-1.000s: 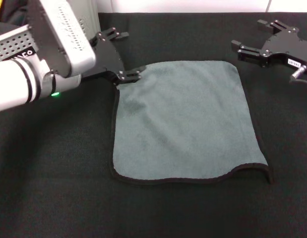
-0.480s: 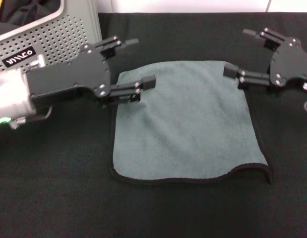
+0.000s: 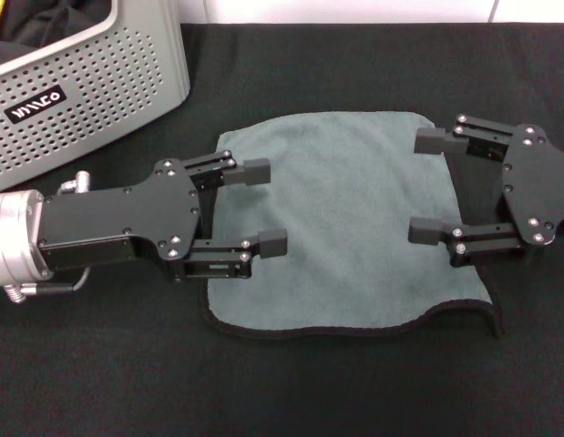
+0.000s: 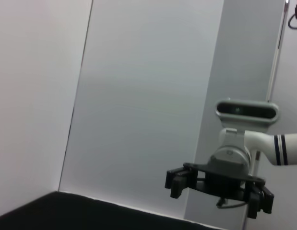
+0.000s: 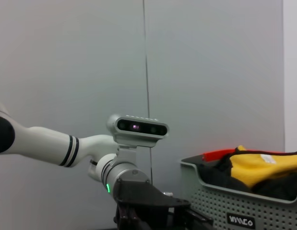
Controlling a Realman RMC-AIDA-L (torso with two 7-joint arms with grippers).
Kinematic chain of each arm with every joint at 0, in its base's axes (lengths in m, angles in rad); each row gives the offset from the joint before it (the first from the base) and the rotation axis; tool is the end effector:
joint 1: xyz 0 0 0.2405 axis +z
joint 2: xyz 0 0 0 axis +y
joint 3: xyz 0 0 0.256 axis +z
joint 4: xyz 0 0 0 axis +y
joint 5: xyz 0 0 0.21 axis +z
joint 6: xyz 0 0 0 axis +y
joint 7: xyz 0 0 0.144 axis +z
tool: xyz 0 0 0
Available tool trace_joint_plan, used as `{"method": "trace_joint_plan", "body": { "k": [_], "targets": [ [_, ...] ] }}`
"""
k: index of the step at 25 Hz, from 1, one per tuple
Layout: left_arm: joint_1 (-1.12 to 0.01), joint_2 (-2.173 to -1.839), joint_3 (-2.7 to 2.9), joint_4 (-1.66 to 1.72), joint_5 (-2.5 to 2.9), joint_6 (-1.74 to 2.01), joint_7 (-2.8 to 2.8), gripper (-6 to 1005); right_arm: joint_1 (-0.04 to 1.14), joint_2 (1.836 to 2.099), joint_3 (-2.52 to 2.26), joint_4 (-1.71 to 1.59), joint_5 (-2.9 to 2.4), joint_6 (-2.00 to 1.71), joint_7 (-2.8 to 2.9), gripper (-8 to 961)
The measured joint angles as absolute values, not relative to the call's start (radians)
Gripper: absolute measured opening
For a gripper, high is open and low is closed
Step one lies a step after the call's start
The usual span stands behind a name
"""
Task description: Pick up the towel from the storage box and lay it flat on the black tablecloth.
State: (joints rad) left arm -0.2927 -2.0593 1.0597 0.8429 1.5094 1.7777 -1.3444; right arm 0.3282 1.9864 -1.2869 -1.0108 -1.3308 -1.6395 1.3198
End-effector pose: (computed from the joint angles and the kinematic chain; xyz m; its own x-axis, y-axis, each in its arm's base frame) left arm -0.2330 0.2700 0.0194 0.6947 0.1750 0.6977 0.2604 -0.9653 -0.0172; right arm 0.1869 0.2953 0.0314 0.7468 0.0356 -0.6641 -0.0601 -0.9909 -0.1206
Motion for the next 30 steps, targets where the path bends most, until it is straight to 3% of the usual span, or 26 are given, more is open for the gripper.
{"method": "trace_joint_plan", "body": {
  "k": [30],
  "targets": [
    [-0.301, -2.060, 1.055, 0.858, 1.525, 1.786, -1.324, 860, 0.326, 2.000, -1.295, -1.026, -1.379, -1.656, 1.353, 886]
  ]
}}
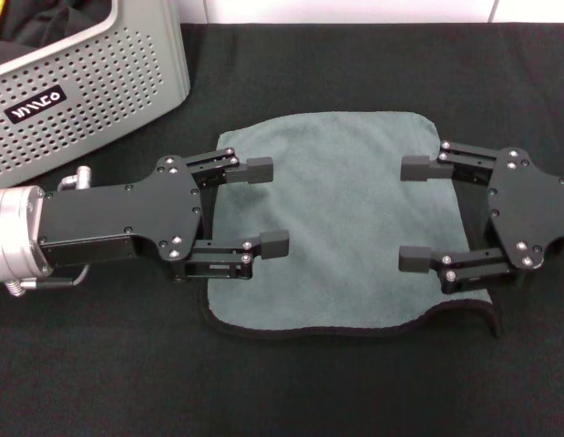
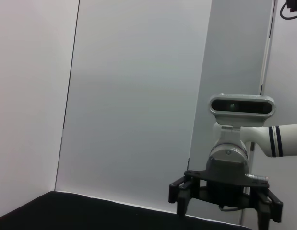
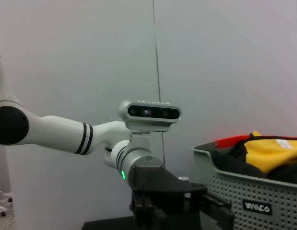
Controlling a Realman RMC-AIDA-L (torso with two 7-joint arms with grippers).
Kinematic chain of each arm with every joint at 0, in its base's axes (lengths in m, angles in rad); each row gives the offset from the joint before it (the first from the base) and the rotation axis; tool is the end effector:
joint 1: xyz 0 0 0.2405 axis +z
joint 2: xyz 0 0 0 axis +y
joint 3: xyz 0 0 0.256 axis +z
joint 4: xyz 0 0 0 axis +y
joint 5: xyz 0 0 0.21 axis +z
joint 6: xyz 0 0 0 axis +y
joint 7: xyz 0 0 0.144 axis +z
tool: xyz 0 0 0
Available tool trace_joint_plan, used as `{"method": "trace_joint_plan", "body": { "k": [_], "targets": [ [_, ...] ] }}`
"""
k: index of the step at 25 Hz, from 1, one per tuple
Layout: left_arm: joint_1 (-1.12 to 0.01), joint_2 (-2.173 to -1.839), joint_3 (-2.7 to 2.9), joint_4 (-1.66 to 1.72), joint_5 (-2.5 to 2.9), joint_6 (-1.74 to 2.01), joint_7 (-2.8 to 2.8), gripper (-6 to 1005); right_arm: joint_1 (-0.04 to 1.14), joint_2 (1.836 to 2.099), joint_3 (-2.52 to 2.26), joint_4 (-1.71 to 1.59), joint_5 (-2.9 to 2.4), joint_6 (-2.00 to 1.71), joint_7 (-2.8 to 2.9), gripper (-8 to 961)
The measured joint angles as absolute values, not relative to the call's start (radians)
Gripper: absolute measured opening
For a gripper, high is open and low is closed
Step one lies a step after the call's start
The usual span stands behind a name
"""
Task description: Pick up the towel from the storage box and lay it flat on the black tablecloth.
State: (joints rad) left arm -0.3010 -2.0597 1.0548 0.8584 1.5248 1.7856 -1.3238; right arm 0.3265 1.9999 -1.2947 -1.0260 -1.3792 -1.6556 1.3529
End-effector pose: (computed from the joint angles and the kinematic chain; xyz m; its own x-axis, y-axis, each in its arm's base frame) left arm -0.2300 0.2715 0.0206 0.7128 0.1393 0.6873 0.2232 -0.9742 -0.0340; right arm 0.1861 0.2898 0.0233 0.7670 0.0028 -0.6417 -0.0565 -0.9958 -0.0719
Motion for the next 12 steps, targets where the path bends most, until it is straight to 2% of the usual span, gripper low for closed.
{"method": "trace_joint_plan", "body": {
  "k": [12],
  "targets": [
    [-0.296, -2.062, 1.055, 0.855, 1.516, 1.795, -1.325, 860, 0.327, 1.998, -1.287, -1.030, -1.396, -1.667, 1.353, 886]
  ]
}}
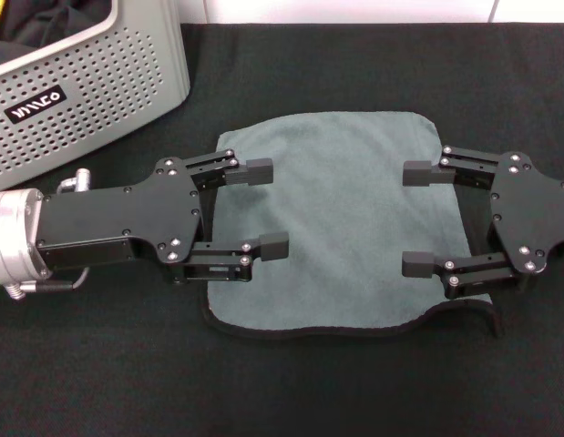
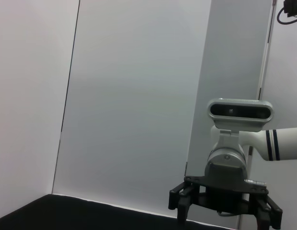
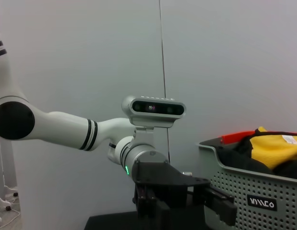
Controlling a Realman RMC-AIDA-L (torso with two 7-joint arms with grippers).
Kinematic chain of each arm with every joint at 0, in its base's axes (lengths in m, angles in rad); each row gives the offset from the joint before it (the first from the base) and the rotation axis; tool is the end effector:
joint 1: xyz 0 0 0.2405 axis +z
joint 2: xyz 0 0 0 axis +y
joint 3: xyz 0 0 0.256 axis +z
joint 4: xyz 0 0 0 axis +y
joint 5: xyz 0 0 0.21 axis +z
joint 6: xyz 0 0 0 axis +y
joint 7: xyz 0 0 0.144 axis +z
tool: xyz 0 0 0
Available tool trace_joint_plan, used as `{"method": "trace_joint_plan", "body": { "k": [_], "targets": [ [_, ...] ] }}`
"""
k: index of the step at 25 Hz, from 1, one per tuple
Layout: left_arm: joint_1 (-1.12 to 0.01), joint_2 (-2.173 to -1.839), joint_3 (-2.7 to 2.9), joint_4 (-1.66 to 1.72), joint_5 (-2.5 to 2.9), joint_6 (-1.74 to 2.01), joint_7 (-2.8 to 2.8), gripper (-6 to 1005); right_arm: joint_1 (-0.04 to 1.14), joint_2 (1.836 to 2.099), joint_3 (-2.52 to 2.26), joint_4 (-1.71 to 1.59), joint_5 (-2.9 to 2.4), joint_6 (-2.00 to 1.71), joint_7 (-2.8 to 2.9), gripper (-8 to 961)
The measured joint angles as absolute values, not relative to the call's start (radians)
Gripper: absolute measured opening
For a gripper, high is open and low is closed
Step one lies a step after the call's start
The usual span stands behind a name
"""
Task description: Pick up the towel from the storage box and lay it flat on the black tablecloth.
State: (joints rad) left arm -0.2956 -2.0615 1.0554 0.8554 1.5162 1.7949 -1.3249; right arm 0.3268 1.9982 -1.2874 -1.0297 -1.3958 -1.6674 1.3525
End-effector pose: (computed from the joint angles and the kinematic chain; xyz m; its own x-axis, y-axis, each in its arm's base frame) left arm -0.2302 0.2691 0.0206 0.7032 0.1438 0.6963 0.2253 -0.9739 -0.0263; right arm 0.1875 0.2887 0.0241 0.7755 0.0063 -0.6313 -0.0473 -0.9966 -0.0681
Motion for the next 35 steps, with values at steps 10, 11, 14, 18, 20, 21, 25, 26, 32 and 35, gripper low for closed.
{"method": "trace_joint_plan", "body": {
  "k": [10, 11, 14, 18, 20, 21, 25, 26, 32, 35],
  "targets": [
    [-0.302, -2.062, 1.054, 0.855, 1.518, 1.796, -1.332, 860, 0.338, 1.995, -1.287, -1.033, -1.407, -1.664, 1.351, 885],
    [-0.302, -2.062, 1.054, 0.855, 1.519, 1.796, -1.332, 860, 0.338, 1.995, -1.287, -1.034, -1.407, -1.665, 1.351, 885],
    [-0.302, -2.062, 1.054, 0.856, 1.519, 1.796, -1.332, 860, 0.338, 1.997, -1.287, -1.033, -1.414, -1.665, 1.351, 885],
    [-0.301, -2.061, 1.052, 0.857, 1.517, 1.802, -1.333, 860, 0.335, 1.999, -1.287, -1.043, -1.420, -1.670, 1.353, 885],
    [-0.301, -2.061, 1.051, 0.858, 1.516, 1.805, -1.333, 860, 0.333, 2.000, -1.287, -1.046, -1.420, -1.673, 1.353, 885],
    [-0.302, -2.061, 1.051, 0.857, 1.516, 1.807, -1.333, 860, 0.333, 2.000, -1.287, -1.045, -1.420, -1.674, 1.353, 885],
    [-0.302, -2.062, 1.050, 0.856, 1.517, 1.817, -1.332, 860, 0.334, 2.000, -1.288, -1.044, -1.420, -1.682, 1.356, 884],
    [-0.301, -2.062, 1.050, 0.855, 1.517, 1.818, -1.332, 860, 0.332, 2.000, -1.288, -1.045, -1.420, -1.682, 1.356, 884],
    [-0.302, -2.062, 1.051, 0.853, 1.517, 1.820, -1.329, 860, 0.337, 1.999, -1.291, -1.046, -1.437, -1.697, 1.363, 884],
    [-0.302, -2.062, 1.055, 0.853, 1.520, 1.821, -1.331, 860, 0.338, 2.002, -1.291, -1.042, -1.445, -1.698, 1.364, 884]
  ]
}}
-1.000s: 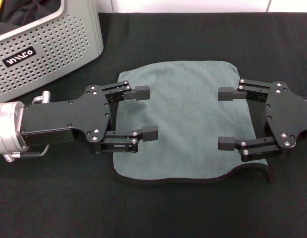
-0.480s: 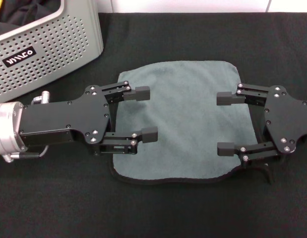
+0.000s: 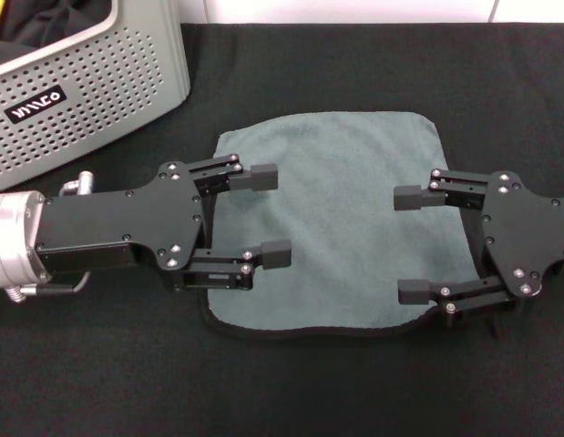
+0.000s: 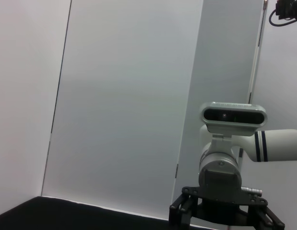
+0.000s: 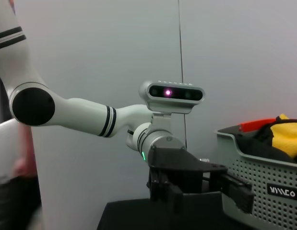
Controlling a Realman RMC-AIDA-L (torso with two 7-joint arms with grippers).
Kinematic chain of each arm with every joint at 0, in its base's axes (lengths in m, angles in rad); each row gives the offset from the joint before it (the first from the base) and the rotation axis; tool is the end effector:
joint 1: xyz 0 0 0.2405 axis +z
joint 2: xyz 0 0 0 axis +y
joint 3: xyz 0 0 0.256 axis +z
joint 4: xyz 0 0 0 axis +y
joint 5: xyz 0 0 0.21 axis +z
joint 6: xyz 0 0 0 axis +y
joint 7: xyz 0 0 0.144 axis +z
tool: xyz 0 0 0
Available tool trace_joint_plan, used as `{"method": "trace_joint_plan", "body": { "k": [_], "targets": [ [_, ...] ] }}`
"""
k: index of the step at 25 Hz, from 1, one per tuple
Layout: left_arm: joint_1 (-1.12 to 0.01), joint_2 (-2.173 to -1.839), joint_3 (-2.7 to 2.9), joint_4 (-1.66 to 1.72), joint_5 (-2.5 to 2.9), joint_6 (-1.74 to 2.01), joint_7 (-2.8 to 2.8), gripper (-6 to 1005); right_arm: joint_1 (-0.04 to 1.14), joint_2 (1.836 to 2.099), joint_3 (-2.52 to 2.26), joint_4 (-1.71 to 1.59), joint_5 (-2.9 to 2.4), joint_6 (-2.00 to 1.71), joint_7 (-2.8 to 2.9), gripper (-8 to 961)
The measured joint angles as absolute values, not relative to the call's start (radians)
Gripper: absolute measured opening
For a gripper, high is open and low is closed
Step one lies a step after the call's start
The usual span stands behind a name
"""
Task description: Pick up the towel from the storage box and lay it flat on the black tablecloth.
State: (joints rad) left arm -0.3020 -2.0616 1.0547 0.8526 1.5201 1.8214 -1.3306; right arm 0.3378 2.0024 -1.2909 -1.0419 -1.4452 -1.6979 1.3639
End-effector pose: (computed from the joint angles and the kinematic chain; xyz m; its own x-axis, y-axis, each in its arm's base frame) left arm -0.2277 0.2667 0.0206 0.6996 0.1478 0.6991 0.2080 -0.9781 -0.0015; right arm 0.1858 0.2846 0.0195 0.7996 0.0062 -0.6005 -0.0129 -0.9995 -0.0274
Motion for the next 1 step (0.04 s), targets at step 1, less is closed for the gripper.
{"method": "trace_joint_plan", "body": {
  "k": [1],
  "targets": [
    [-0.302, -2.062, 1.055, 0.854, 1.521, 1.824, -1.331, 860, 0.336, 2.002, -1.293, -1.044, -1.446, -1.699, 1.364, 884]
  ]
}}
